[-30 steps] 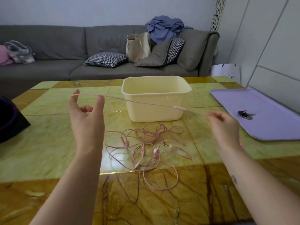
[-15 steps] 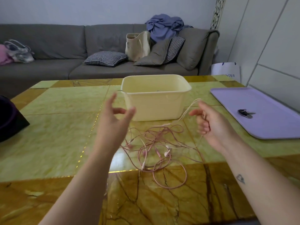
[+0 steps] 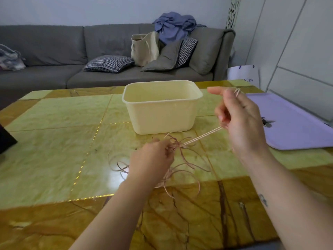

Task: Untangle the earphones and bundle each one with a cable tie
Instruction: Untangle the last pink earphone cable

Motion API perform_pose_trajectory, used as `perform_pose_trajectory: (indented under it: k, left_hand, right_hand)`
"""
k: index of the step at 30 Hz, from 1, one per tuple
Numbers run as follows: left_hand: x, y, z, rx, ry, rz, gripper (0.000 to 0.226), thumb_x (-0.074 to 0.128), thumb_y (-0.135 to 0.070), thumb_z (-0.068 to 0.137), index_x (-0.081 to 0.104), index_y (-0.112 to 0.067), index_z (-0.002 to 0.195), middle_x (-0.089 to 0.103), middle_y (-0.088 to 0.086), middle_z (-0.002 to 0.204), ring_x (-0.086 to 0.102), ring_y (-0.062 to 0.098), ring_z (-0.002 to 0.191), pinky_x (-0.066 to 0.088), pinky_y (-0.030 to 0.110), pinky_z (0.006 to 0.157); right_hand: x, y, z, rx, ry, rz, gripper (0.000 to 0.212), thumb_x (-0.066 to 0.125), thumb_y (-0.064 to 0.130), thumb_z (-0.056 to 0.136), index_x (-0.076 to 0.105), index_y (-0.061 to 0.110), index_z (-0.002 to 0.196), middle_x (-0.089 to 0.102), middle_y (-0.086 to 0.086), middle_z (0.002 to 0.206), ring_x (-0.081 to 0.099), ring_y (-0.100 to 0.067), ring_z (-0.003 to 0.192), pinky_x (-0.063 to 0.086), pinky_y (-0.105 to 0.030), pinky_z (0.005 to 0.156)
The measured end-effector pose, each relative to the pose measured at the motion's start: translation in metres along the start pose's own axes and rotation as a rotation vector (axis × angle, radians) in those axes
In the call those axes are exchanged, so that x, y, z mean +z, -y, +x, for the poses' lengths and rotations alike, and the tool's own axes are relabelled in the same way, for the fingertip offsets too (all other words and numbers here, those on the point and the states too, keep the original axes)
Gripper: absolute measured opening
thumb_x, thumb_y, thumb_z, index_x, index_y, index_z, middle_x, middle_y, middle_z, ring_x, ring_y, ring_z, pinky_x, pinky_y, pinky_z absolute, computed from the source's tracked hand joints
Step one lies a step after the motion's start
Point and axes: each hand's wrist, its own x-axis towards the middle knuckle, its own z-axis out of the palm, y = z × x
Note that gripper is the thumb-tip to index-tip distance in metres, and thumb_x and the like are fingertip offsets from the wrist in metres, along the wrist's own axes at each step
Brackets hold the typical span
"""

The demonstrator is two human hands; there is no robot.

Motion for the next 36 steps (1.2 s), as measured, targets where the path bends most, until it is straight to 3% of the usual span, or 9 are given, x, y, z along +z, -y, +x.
perform_pose_trajectory:
  k: [3, 7, 9, 11, 17, 20, 23, 26, 36]
  left_hand:
    - [-0.009, 0.008, 0.004, 0.013, 0.05, -0.19, 0.012, 0.06, -0.044, 0.086, 0.064, -0.034, 0.093, 0.061, -0.011, 0.078, 0.058, 0.007, 0.072, 0.048, 0.029, 0.063]
    - [-0.016, 0.014, 0.002, 0.021, 0.094, -0.45, 0.009, 0.068, -0.033, 0.084, 0.067, -0.029, 0.076, 0.062, -0.014, 0.065, 0.051, -0.006, 0.055, 0.046, 0.018, 0.055]
    - [-0.02, 0.016, 0.002, 0.005, 0.084, -0.532, 0.011, 0.066, -0.03, 0.086, 0.069, -0.024, 0.078, 0.062, -0.016, 0.061, 0.052, -0.005, 0.054, 0.055, 0.029, 0.061]
    - [-0.025, 0.018, 0.0, -0.011, 0.084, -0.579, 0.014, 0.063, -0.03, 0.088, 0.07, -0.022, 0.078, 0.063, -0.013, 0.061, 0.054, 0.004, 0.055, 0.057, 0.039, 0.063]
    - [-0.041, 0.021, -0.007, -0.082, 0.081, -0.527, 0.044, 0.048, -0.044, 0.094, 0.058, -0.012, 0.065, 0.034, -0.011, 0.041, 0.031, 0.006, 0.038, 0.032, 0.016, 0.041]
    - [-0.045, 0.022, -0.009, -0.058, 0.138, -0.517, 0.041, 0.05, -0.047, 0.091, 0.06, -0.02, 0.062, 0.043, -0.005, 0.054, 0.04, 0.013, 0.049, 0.05, 0.034, 0.056]
    - [-0.05, 0.014, -0.014, -0.038, 0.186, -0.601, 0.04, 0.054, -0.044, 0.09, 0.06, -0.025, 0.056, 0.043, -0.011, 0.05, 0.041, 0.009, 0.047, 0.045, 0.027, 0.052]
    - [-0.052, 0.008, -0.016, -0.003, 0.2, -0.629, 0.036, 0.053, -0.042, 0.09, 0.061, -0.025, 0.06, 0.05, -0.015, 0.05, 0.041, 0.001, 0.048, 0.034, 0.012, 0.048]
    - [-0.047, 0.006, -0.019, -0.018, 0.247, -0.542, 0.03, 0.06, -0.041, 0.088, 0.068, -0.017, 0.073, 0.035, -0.013, 0.038, 0.034, 0.003, 0.034, 0.027, 0.011, 0.036]
  right_hand:
    - [-0.003, -0.008, -0.001, -0.084, 0.049, -0.308, 0.022, 0.044, 0.029, 0.1, 0.062, 0.03, 0.113, 0.063, 0.013, 0.07, 0.053, -0.014, 0.059, 0.044, -0.015, 0.062]
    - [-0.003, -0.019, -0.007, 0.204, 0.514, -0.744, 0.037, 0.066, 0.044, 0.083, 0.062, 0.033, 0.118, 0.067, 0.019, 0.105, 0.053, 0.018, 0.077, 0.042, -0.015, 0.074]
    - [0.001, -0.026, -0.013, 0.332, 0.707, -0.909, 0.032, 0.07, 0.047, 0.079, 0.069, 0.031, 0.106, 0.069, 0.017, 0.101, 0.062, 0.003, 0.089, 0.049, -0.022, 0.08]
    - [0.006, -0.029, -0.017, 0.357, 0.754, -0.957, 0.022, 0.068, 0.045, 0.082, 0.072, 0.024, 0.084, 0.07, 0.01, 0.078, 0.063, -0.009, 0.071, 0.048, -0.028, 0.067]
    - [0.002, -0.019, -0.013, 0.346, 0.544, -0.448, 0.025, 0.06, 0.041, 0.085, 0.075, 0.021, 0.087, 0.037, 0.014, 0.045, 0.033, -0.003, 0.047, 0.035, -0.023, 0.061]
    - [0.004, -0.017, -0.013, 0.442, 0.466, -0.127, 0.03, 0.059, 0.044, 0.077, 0.076, 0.019, 0.084, 0.024, 0.002, 0.053, 0.023, -0.015, 0.053, 0.041, -0.008, 0.063]
    - [0.012, -0.021, -0.019, 0.357, 0.425, -0.321, 0.027, 0.059, 0.044, 0.084, 0.076, 0.024, 0.081, 0.033, -0.002, 0.055, 0.03, -0.017, 0.054, 0.038, -0.019, 0.066]
    - [0.022, -0.021, -0.027, 0.247, 0.527, -0.451, 0.038, 0.059, 0.037, 0.089, 0.07, 0.003, 0.078, 0.048, -0.002, 0.058, 0.04, -0.007, 0.054, 0.032, -0.021, 0.056]
    - [0.027, -0.03, -0.033, 0.23, 0.208, -0.362, 0.042, 0.062, 0.022, 0.089, 0.053, -0.014, 0.069, 0.024, 0.01, 0.042, 0.022, -0.006, 0.04, 0.021, -0.019, 0.044]
